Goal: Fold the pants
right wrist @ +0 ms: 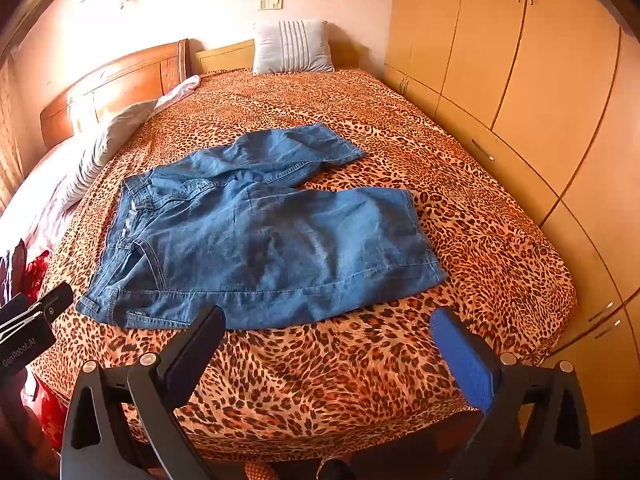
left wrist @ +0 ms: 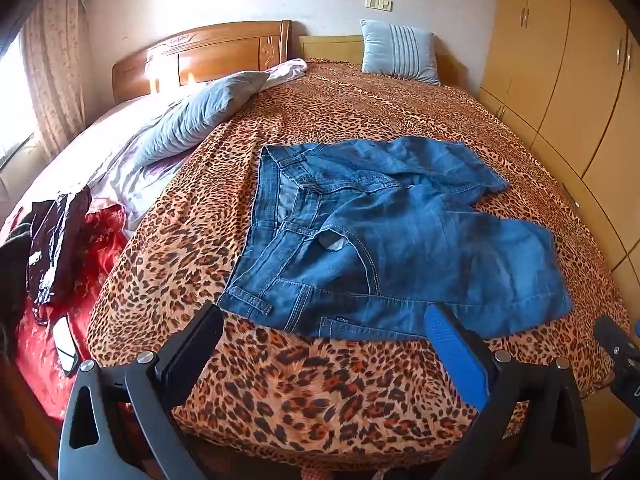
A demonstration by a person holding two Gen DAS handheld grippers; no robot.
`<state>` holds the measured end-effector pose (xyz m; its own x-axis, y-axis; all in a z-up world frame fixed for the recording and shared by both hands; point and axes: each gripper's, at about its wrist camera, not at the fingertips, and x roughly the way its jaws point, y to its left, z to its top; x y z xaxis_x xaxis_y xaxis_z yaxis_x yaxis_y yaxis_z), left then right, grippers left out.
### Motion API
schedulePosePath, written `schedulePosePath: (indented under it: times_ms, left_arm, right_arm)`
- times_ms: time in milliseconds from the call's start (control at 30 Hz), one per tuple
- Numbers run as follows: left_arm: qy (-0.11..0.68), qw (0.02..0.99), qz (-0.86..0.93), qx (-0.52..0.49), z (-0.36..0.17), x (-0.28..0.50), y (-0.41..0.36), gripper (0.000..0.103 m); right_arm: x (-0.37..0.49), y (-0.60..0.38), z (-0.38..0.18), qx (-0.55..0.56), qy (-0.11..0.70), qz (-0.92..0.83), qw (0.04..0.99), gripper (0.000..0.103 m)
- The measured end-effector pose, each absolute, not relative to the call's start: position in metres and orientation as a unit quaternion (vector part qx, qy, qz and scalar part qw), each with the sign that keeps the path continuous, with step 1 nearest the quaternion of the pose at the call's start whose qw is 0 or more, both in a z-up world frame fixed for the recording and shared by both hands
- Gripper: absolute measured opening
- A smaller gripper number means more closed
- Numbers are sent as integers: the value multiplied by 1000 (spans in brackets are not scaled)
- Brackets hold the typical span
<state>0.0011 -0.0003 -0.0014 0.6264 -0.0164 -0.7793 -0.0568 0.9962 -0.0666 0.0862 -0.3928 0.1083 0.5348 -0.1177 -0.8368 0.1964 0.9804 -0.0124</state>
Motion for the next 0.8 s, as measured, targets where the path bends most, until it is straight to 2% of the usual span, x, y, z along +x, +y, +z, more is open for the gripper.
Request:
schedulePosePath:
  times_ms: [600,800]
  left_arm:
    - [424,905,29,-25,-2,-4,5,101]
    - [445,894,41,-23,-13,-8,6,101]
  right_arm:
    - [74,-395,103,49,470,-93,876,103]
    - [70,-396,98,51,476,-91,873,103]
